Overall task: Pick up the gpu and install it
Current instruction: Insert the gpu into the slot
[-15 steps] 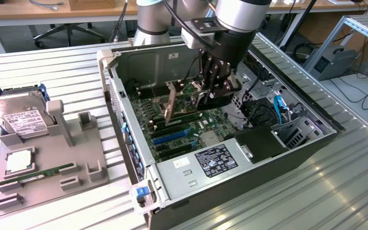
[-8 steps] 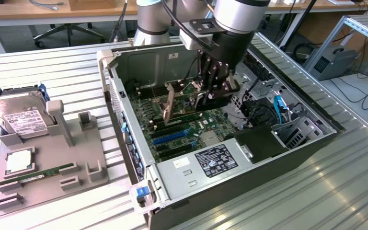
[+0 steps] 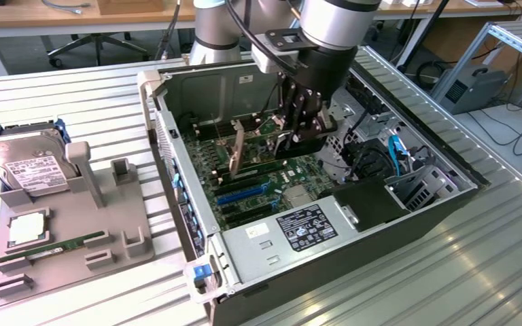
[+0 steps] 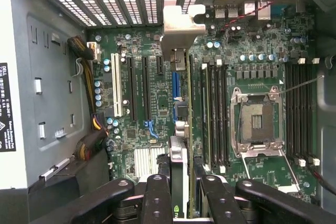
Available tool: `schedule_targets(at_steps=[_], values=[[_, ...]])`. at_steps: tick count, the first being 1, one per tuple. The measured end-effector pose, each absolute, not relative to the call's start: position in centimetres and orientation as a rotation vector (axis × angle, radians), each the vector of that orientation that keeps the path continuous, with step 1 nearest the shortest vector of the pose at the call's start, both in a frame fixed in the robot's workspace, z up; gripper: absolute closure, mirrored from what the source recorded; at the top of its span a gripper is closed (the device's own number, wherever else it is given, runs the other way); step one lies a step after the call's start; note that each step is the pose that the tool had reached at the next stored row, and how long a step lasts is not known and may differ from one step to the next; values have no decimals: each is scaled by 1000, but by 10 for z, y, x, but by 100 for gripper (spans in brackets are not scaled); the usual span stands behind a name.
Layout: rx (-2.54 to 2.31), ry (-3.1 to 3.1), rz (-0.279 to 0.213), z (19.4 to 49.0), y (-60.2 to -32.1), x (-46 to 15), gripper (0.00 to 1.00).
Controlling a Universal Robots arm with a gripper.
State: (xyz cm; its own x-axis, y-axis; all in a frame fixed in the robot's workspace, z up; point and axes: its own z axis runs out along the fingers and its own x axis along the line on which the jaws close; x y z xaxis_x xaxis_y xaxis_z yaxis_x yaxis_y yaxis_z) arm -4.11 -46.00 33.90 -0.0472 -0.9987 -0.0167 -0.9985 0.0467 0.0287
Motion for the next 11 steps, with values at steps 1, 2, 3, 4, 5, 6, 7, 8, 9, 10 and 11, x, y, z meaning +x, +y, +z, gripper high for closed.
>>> schedule_targets(at_steps=[1, 2, 3, 4, 5, 6, 7, 8, 9, 10, 11], values=[[2163, -2267, -50, 339, -460, -41, 73], [2163, -2267, -50, 339, -460, -42, 73], [2163, -2267, -50, 338, -460, -42, 73], [2163, -2267, -50, 338, -460, -42, 73], [2163, -2267, -50, 338, -460, -43, 73], [2163, -2267, -50, 338, -460, -43, 73], [2163, -2267, -51, 338, -460, -43, 73], [2163, -2267, -50, 337, -460, -44, 73], [2163, -2267, -51, 337, -460, -44, 73], [2163, -2267, -50, 337, -460, -44, 73], [2163, -2267, -51, 337, -460, -44, 73]])
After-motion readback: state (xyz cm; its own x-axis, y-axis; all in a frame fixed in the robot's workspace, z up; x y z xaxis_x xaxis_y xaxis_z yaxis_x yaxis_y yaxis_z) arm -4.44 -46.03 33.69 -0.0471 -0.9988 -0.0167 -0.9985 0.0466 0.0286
